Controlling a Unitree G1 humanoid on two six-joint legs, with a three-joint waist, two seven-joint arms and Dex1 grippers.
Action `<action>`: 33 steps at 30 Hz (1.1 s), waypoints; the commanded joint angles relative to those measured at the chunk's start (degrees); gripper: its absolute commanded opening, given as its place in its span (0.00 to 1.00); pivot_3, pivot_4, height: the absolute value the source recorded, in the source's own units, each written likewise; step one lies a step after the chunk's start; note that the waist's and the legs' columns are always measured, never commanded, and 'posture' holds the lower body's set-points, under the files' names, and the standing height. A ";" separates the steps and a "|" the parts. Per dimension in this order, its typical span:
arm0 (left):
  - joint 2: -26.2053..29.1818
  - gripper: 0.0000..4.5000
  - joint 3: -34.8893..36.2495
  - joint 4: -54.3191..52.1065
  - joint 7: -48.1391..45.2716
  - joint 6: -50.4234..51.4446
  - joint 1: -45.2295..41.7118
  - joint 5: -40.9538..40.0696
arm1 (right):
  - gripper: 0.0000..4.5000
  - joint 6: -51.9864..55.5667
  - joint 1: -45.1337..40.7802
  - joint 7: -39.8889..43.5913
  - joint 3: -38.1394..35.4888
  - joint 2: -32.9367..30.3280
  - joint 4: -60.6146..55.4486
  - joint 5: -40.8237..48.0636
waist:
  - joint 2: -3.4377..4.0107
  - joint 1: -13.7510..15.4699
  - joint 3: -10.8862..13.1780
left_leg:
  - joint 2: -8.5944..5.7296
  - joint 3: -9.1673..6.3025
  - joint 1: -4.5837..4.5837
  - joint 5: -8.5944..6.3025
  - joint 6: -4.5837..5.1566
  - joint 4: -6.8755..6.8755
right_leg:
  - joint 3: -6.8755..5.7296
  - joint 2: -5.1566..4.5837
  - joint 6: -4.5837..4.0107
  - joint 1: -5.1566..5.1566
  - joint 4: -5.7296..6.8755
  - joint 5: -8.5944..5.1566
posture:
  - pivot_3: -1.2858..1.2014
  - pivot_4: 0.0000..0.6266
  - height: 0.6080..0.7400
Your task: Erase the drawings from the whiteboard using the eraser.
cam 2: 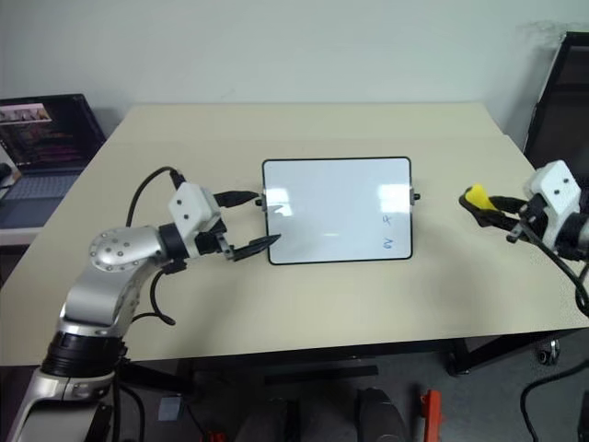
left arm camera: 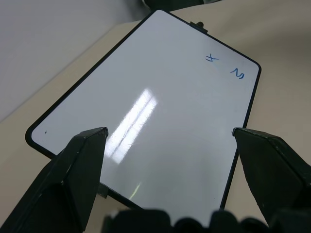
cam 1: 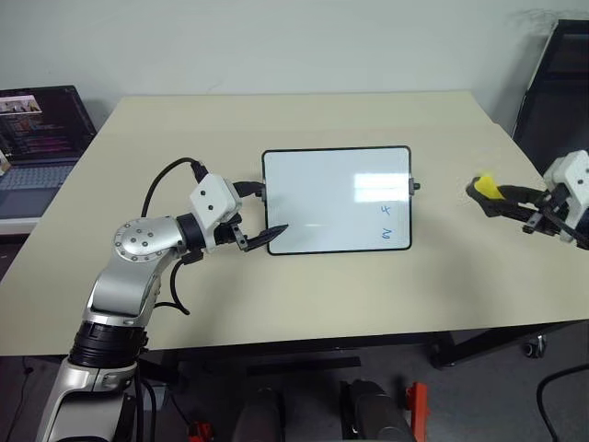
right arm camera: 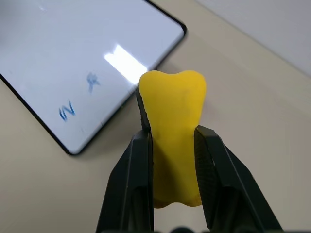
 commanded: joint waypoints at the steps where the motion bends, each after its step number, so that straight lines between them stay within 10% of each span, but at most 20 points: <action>1: -0.30 1.00 0.10 -0.77 -0.17 -1.34 -1.50 0.19 | 0.18 -0.21 -4.61 -3.67 2.37 2.97 -1.99 -1.04 | 0.00 0.05 0.00 | 0.00 0.00 0.00 0.00 0.00 0.00 | 0.01 0.00 0.00 0.00 0.00 0.00 | 0.52 0.24 1.00; 33: -1.08 1.00 -0.26 -1.35 0.72 -1.99 -0.21 1.33 | 0.18 -10.21 -18.76 -9.99 26.68 14.57 15.79 -27.58 | -0.03 0.08 -0.02 | 0.00 -0.02 0.02 0.00 0.00 0.03 | -0.02 -0.01 -0.13 0.02 0.02 0.10 | 0.52 0.24 1.00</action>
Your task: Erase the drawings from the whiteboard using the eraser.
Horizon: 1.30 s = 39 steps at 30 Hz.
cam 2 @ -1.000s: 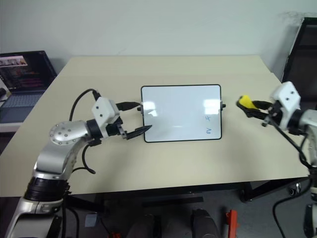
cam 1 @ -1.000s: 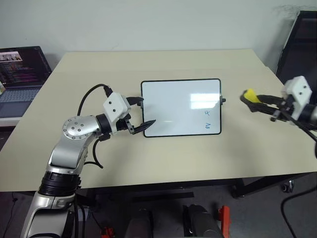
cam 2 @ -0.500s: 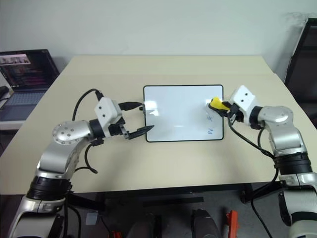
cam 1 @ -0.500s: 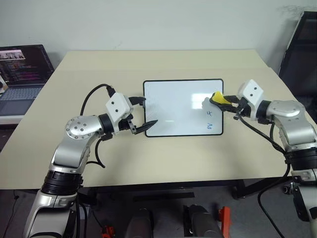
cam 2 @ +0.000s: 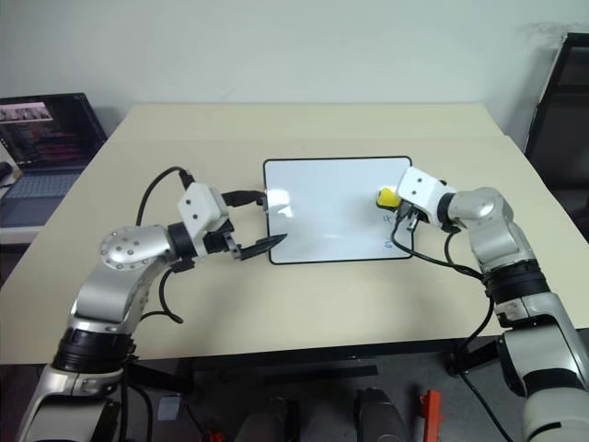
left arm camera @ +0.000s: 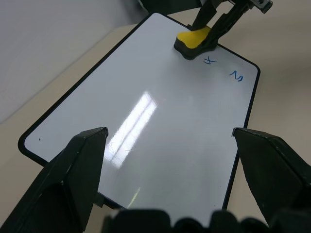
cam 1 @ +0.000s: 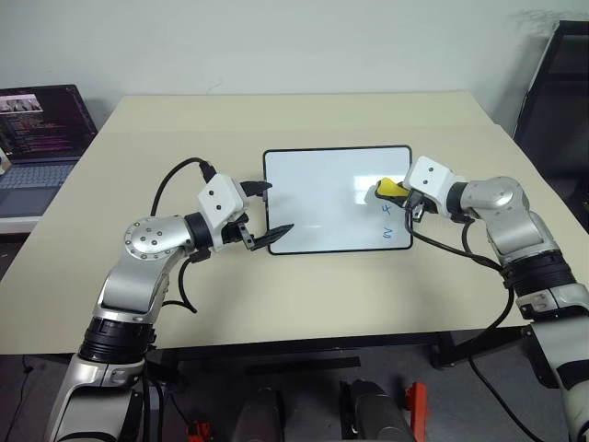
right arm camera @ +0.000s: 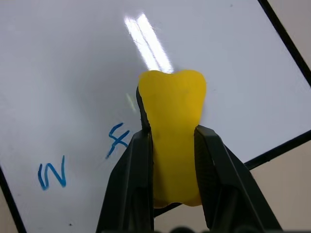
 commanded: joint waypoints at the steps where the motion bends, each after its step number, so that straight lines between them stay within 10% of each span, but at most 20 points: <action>1: 0.05 1.00 0.78 -1.95 0.54 -0.78 0.02 0.11 | 0.18 0.66 0.92 0.16 1.63 0.72 -1.36 -2.13 | 0.00 -0.11 0.00 | 0.00 0.00 0.02 0.00 0.00 0.00 | 0.01 0.00 0.10 0.01 0.02 -0.05 | 0.52 0.24 1.00; 39: -0.14 1.00 0.92 -1.82 1.20 -0.40 -0.23 -0.27 | 0.16 6.19 5.00 3.33 3.89 -0.16 -9.11 -5.18 | -0.08 -0.12 -0.05 | 0.11 0.01 0.05 0.05 0.02 0.12 | 0.07 0.15 0.04 0.03 0.03 0.13 | 0.52 0.24 1.00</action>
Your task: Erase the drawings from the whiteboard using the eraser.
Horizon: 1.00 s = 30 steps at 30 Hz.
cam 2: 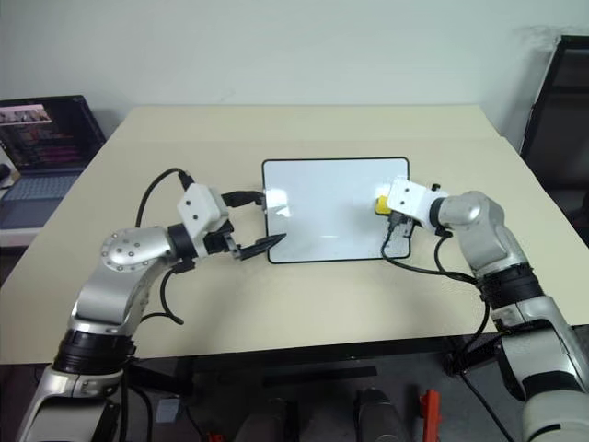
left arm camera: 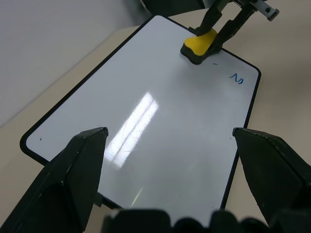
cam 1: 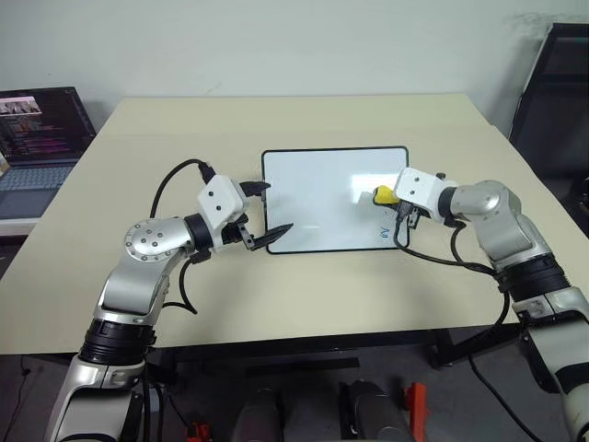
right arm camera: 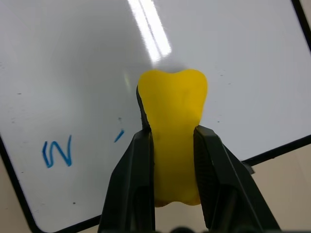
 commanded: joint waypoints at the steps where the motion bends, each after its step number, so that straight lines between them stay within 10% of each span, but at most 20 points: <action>1: 0.01 1.00 0.87 -1.70 0.13 -0.42 -0.63 -0.32 | 0.16 0.84 2.84 3.22 1.95 -0.53 -2.65 -0.53 | 0.00 0.00 0.00 | 0.01 -0.01 0.00 0.00 0.00 0.00 | 0.00 0.01 0.00 0.00 0.00 0.00 | 0.52 0.24 1.00; 21: 0.03 1.00 0.58 -1.13 -0.04 -0.78 -0.97 0.08 | 0.15 -1.85 -4.02 -2.62 -2.34 -2.40 6.27 -1.08 | -0.01 0.02 0.00 | 0.01 0.03 0.00 0.03 0.04 0.21 | 0.05 0.02 -0.31 0.04 -0.01 0.03 | 0.52 0.24 1.00; 30: 0.57 1.00 1.07 -1.12 -0.32 -0.82 -1.06 -0.11 | 0.15 6.49 3.80 15.85 -17.59 -14.69 -9.92 18.93 | 0.06 0.97 0.07 | 0.00 -0.09 -0.20 -0.08 0.03 -0.10 | -0.10 -0.01 -0.09 -0.11 -0.14 -0.10 | 0.52 0.24 1.00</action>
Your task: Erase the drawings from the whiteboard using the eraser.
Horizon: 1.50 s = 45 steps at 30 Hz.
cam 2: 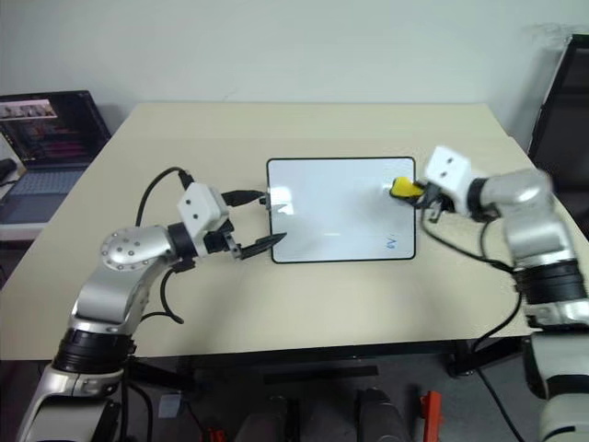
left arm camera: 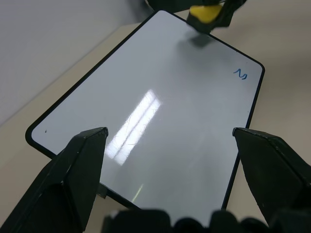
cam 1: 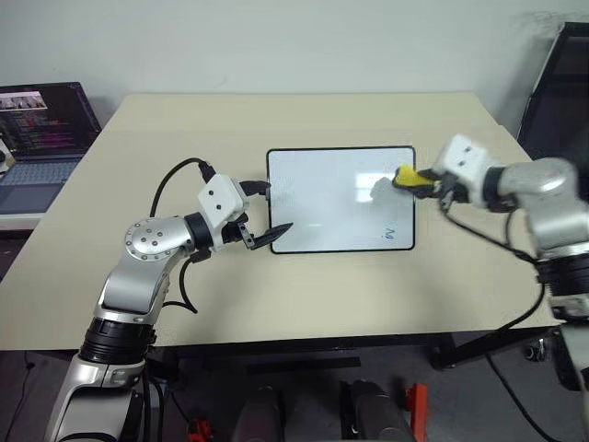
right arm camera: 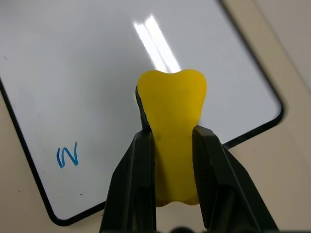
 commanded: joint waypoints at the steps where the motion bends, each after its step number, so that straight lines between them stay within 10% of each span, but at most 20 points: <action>1: 0.61 1.00 1.16 -1.49 -0.32 -0.75 -0.59 -0.25 | 0.15 0.94 5.00 4.30 -6.61 -6.29 -2.53 4.81 | 0.00 0.62 0.00 | 0.00 -0.01 0.00 -0.05 0.02 -0.02 | -0.02 0.00 -0.07 0.00 -0.01 -0.04 | 0.52 0.24 1.00; 14: 0.71 1.00 0.69 -1.93 -0.65 -0.39 0.05 -0.29 | 0.15 -3.64 20.04 0.76 -16.49 -10.71 -1.61 8.60 | -0.01 0.05 0.01 | 0.00 0.13 0.12 -0.19 0.05 0.00 | 0.08 -0.01 0.10 0.02 0.11 -0.24 | 0.52 0.24 1.00; 45: 0.32 1.00 0.82 -1.32 -0.70 -0.70 -0.51 0.25 | 0.15 -6.63 11.62 -2.12 -15.11 -8.38 4.44 11.45 | 0.00 -0.10 0.01 | -0.02 0.12 0.09 -0.19 0.05 0.00 | 0.08 -0.02 0.11 0.04 0.06 -0.23 | 0.52 0.24 1.00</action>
